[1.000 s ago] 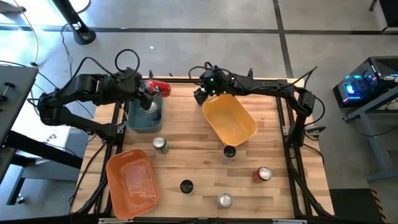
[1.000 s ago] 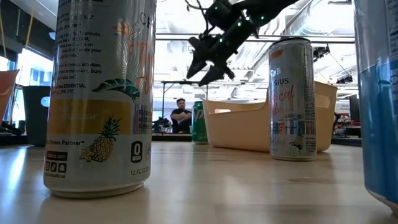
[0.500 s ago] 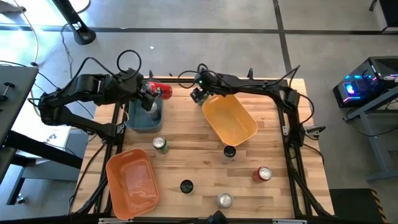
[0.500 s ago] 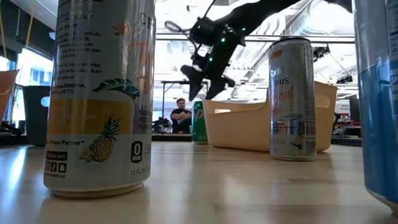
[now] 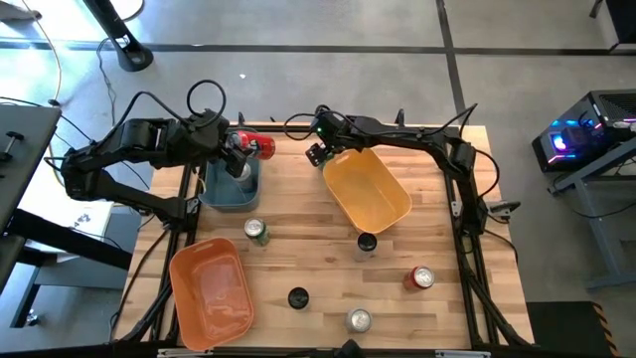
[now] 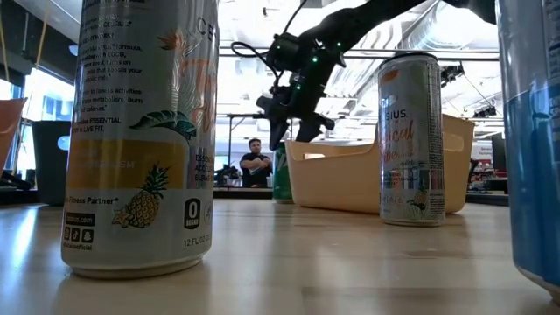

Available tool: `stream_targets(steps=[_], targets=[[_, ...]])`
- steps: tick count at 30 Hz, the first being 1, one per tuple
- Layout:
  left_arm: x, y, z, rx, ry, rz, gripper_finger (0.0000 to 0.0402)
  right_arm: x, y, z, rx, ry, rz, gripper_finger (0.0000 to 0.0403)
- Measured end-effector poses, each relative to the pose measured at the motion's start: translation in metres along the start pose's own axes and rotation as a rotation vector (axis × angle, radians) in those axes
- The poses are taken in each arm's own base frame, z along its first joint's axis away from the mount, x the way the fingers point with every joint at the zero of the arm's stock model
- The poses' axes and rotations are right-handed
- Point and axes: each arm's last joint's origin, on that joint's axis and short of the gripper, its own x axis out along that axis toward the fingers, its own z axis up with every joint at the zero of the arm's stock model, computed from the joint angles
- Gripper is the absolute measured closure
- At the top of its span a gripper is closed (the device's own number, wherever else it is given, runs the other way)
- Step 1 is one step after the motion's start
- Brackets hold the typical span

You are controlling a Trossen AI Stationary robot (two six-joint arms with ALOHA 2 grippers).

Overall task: Sort soda cans
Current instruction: Put the top orange soda can into the yellow bin

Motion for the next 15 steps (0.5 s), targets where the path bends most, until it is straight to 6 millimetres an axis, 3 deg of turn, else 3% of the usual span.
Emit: stream_targets(steps=[15], targets=[[0.0, 0.0001, -0.0002, 0.001, 0.0, 0.003, 0.0124, 0.0022, -0.0069, -0.0042, -0.022, 0.071, -0.011, 0.0115]])
